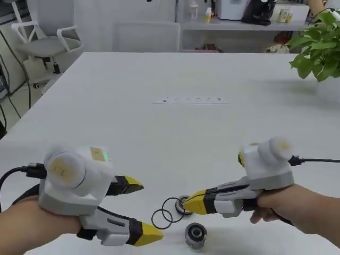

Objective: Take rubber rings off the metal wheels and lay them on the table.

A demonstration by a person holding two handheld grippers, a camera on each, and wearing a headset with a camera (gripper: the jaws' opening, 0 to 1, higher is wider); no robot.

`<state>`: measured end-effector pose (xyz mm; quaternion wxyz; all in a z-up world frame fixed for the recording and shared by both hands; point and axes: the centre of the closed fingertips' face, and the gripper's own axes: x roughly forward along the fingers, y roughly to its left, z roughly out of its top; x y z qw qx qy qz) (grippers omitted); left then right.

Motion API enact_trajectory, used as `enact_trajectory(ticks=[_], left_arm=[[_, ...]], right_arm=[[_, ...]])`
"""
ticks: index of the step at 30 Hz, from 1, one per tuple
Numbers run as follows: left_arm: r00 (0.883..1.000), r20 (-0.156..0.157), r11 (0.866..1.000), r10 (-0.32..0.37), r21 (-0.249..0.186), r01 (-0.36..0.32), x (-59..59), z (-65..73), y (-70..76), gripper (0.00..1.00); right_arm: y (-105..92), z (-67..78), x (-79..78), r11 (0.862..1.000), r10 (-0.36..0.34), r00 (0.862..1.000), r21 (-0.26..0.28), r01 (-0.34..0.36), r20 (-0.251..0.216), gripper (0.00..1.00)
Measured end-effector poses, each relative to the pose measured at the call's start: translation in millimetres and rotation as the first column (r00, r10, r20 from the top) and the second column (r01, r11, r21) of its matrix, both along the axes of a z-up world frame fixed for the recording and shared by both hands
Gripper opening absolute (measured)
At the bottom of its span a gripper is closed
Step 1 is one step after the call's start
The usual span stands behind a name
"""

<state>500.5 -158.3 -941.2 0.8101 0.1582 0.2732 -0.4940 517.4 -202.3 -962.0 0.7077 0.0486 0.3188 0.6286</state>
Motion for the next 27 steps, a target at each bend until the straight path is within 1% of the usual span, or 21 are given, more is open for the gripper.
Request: enact_trajectory(ticks=[2, 3, 5, 8, 14, 17, 19, 21, 23, 26, 27], left_arm=[[1.0, 0.002, 1.0, 0.015, 0.003, -0.015, 0.2, -0.4, 4.8, 0.65], [1.0, 0.01, 1.0, 0.019, 0.009, -0.02, -0.1, -0.9, 7.1, 0.66], [1.0, 0.014, 1.0, 0.026, 0.013, -0.026, -0.4, -1.7, 9.8, 0.67], [0.999, 0.005, 0.999, 0.046, 0.006, -0.046, -0.7, -3.2, 14.3, 0.68], [0.998, -0.006, 0.998, 0.069, 0.004, -0.069, -0.2, -6.0, 21.0, 0.69], [0.997, -0.01, 0.997, 0.076, 0.004, -0.076, 0.4, -6.5, 22.9, 0.69], [0.997, -0.011, 0.997, 0.079, 0.006, -0.079, 1.2, -7.1, 24.2, 0.69], [0.997, -0.012, 0.997, 0.081, 0.007, -0.081, 1.9, -7.8, 25.2, 0.69], [0.997, -0.013, 0.997, 0.082, 0.009, -0.082, 2.2, -8.0, 25.5, 0.69], [0.996, -0.016, 0.996, 0.085, 0.011, -0.085, 3.0, -8.7, 26.2, 0.69], [0.996, -0.016, 0.996, 0.086, 0.013, -0.086, 3.6, -9.3, 26.6, 0.69]], right_arm=[[4.4, -3.9, -0.6, 1.0, 0.009, 1.0, -0.017, -0.009, 0.001, 0.0], [6.9, -6.9, -1.6, 0.999, 0.015, 1.0, -0.03, -0.015, -0.003, 0.0], [8.5, -14.8, -3.0, 0.997, 0.026, 1.0, -0.069, -0.026, 0.0, 0.0], [10.6, -23.0, -3.2, 0.994, 0.033, 0.999, -0.101, -0.033, -0.001, 0.0], [16.5, -28.9, -0.9, 0.993, 0.031, 1.0, -0.118, -0.031, -0.001, 0.0], [17.9, -34.5, 2.3, 0.99, 0.02, 1.0, -0.143, -0.019, 0.006, 0.0], [17.9, -38.6, 5.1, 0.987, 0.013, 1.0, -0.161, -0.01, 0.015, 0.0], [18.1, -39.2, 6.6, 0.986, 0.008, 1.0, -0.166, -0.004, 0.022, 0.0], [17.7, -40.4, 10.0, 0.984, 0.002, 0.999, -0.176, 0.006, 0.044, 0.0], [17.9, -39.5, 13.9, 0.984, -0.007, 0.998, -0.176, 0.019, 0.067, 0.0], [17.8, -38.5, 15.9, 0.984, -0.012, 0.997, -0.175, 0.026, 0.08, 0.01]])
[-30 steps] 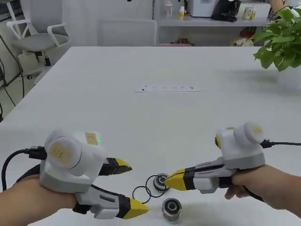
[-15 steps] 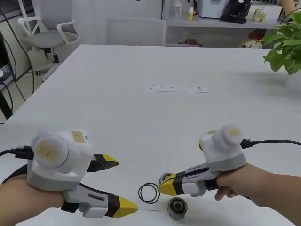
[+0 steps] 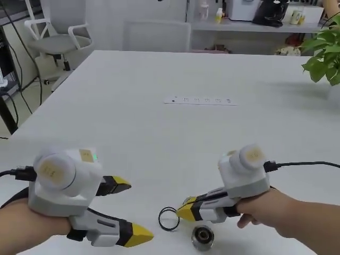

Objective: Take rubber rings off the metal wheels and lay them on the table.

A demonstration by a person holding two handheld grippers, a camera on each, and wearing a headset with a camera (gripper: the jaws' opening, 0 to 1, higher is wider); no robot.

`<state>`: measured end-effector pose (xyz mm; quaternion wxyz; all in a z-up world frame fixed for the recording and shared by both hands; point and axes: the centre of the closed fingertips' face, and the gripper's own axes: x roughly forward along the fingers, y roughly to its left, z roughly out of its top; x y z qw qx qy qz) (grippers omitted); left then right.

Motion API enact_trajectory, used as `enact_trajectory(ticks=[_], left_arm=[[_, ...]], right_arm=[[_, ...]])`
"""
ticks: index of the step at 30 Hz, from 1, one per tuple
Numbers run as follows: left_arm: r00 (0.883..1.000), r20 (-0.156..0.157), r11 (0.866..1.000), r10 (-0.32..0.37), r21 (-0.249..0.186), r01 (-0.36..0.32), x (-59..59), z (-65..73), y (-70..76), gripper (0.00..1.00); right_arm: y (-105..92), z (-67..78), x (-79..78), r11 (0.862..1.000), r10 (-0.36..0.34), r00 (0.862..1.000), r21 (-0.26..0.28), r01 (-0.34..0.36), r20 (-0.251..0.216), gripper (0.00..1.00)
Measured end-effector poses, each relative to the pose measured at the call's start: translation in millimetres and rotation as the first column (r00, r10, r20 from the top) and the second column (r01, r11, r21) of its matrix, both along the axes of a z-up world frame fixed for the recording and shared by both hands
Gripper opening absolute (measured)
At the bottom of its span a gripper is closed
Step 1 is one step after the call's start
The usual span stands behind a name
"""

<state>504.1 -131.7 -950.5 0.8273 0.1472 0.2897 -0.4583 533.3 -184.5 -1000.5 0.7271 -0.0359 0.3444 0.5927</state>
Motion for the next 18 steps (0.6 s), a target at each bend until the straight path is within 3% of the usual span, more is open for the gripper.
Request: enact_trajectory(ticks=[9, 18], left_arm=[[1.0, -0.007, 1.0, 0.0, 0.008, 0.0, 3.6, -2.2, -1.1, 0.68], [1.0, 0.0, 1.0, -0.005, 0.009, 0.005, 17.5, 1.7, -7.6, 0.67]], right_arm=[[-4.6, 10.3, 8.6, 0.999, -0.021, 0.999, 0.026, 0.02, 0.035, 0.09], [-21.4, 24.4, 23.6, 0.997, -0.063, 0.996, 0.058, 0.059, 0.068, 0.13]])
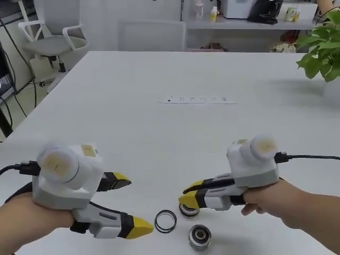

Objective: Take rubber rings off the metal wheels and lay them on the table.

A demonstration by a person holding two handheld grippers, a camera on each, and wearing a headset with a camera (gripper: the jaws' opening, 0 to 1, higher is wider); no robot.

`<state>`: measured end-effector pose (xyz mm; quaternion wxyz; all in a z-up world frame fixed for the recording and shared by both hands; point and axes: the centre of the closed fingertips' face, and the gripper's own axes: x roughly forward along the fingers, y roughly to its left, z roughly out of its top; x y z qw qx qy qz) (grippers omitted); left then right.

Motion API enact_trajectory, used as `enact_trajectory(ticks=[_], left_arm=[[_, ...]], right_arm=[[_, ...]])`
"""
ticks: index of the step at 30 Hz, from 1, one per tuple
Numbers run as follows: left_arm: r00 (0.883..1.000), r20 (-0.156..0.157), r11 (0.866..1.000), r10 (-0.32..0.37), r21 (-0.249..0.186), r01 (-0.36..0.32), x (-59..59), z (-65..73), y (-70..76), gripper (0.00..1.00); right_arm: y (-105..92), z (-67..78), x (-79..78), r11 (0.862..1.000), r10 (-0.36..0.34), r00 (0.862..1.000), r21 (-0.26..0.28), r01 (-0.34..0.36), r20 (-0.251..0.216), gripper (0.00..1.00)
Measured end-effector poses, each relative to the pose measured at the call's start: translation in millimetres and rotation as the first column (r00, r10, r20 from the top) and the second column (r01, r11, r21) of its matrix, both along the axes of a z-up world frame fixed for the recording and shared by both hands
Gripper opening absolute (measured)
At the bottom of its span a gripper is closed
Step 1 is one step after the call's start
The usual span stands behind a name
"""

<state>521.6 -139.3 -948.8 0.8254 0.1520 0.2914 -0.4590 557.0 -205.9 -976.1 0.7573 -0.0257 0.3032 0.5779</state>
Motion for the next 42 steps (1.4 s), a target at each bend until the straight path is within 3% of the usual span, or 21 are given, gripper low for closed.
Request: enact_trajectory(ticks=[7, 12, 17, 29, 42], left_arm=[[1.0, -0.006, 1.0, -0.005, -0.002, 0.005, 11.7, -3.7, -7.1, 0.66], [0.999, -0.017, 0.999, -0.033, 0.013, 0.033, 16.7, -9.4, -18.7, 0.65], [0.999, -0.01, 0.999, -0.053, 0.01, 0.053, 23.0, -10.9, -29.8, 0.62], [0.994, -0.029, 0.994, -0.105, 0.038, 0.106, 28.5, -30.3, -50.6, 0.53], [0.989, -0.055, 0.99, -0.137, 0.017, 0.138, 30.4, -41.6, -74.0, 0.4]], right_arm=[[-19.2, 1.5, 6.0, 0.999, -0.034, 0.999, 0.004, 0.034, 0.012, 0.15], [-31.2, -1.9, 6.6, 0.999, -0.049, 0.999, -0.003, 0.049, 0.02, 0.16], [-38.0, -7.9, 4.6, 0.999, -0.044, 0.999, -0.012, 0.044, 0.025, 0.19], [-38.1, -24.8, -3.8, 0.999, 0.004, 0.999, -0.046, -0.002, 0.049, 0.26], [-35.1, -34.1, -6.6, 0.997, 0.04, 0.997, -0.062, -0.036, 0.059, 0.31]])
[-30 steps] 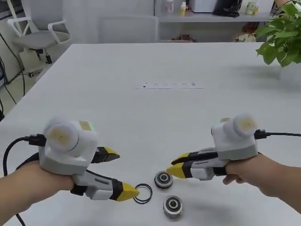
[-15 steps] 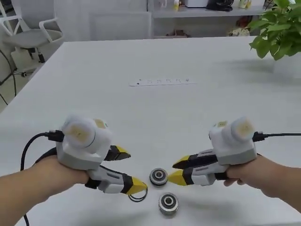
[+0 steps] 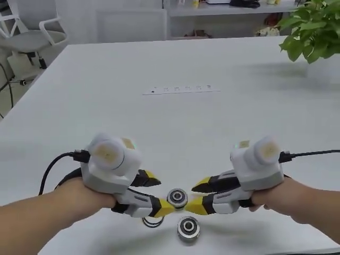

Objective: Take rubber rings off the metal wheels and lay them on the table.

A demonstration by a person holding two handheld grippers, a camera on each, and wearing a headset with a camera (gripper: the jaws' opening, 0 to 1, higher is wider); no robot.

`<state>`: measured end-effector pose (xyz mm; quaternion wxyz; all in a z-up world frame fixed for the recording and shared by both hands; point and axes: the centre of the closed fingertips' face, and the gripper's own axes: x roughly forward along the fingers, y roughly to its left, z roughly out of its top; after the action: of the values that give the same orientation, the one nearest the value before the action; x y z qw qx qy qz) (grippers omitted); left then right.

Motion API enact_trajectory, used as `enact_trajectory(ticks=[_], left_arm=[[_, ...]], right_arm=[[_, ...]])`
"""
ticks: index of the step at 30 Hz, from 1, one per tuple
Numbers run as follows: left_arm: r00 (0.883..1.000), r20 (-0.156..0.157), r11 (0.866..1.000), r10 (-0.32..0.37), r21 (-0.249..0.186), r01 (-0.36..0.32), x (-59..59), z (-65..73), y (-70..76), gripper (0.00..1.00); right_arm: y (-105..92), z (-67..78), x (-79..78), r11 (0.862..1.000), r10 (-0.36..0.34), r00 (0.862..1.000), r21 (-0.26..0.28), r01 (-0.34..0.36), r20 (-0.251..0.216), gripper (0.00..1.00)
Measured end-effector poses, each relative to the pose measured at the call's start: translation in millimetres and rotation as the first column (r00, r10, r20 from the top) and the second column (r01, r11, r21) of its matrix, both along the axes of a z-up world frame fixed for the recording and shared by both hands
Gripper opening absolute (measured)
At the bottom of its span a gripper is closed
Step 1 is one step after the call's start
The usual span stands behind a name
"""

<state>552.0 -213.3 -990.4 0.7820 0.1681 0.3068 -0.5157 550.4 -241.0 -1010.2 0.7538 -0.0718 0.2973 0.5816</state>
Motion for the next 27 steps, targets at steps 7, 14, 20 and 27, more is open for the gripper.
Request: enact_trajectory(ticks=[7, 14, 20, 27], left_arm=[[1.0, -0.008, 1.0, -0.015, 0.0, 0.015, 1.2, -6.5, -12.5, 0.32], [1.0, -0.008, 1.0, -0.018, 0.011, 0.018, 5.1, -12.4, -17.6, 0.24], [0.998, 0.037, 0.998, -0.048, 0.046, 0.046, 5.1, -14.5, -18.4, 0.16], [0.998, 0.053, 0.999, -0.033, 0.04, 0.031, 8.4, -14.7, -17.6, 0.14]], right_arm=[[1.8, -2.3, -2.4, 1.0, 0.01, 1.0, 0.001, -0.01, -0.004, 0.32], [3.4, -1.9, -2.0, 1.0, 0.008, 1.0, 0.009, -0.007, -0.008, 0.32], [5.1, -4.1, -3.2, 1.0, 0.015, 1.0, 0.009, -0.015, -0.01, 0.32], [10.1, -4.8, -0.4, 1.0, 0.026, 1.0, 0.004, -0.026, 0.016, 0.34]])
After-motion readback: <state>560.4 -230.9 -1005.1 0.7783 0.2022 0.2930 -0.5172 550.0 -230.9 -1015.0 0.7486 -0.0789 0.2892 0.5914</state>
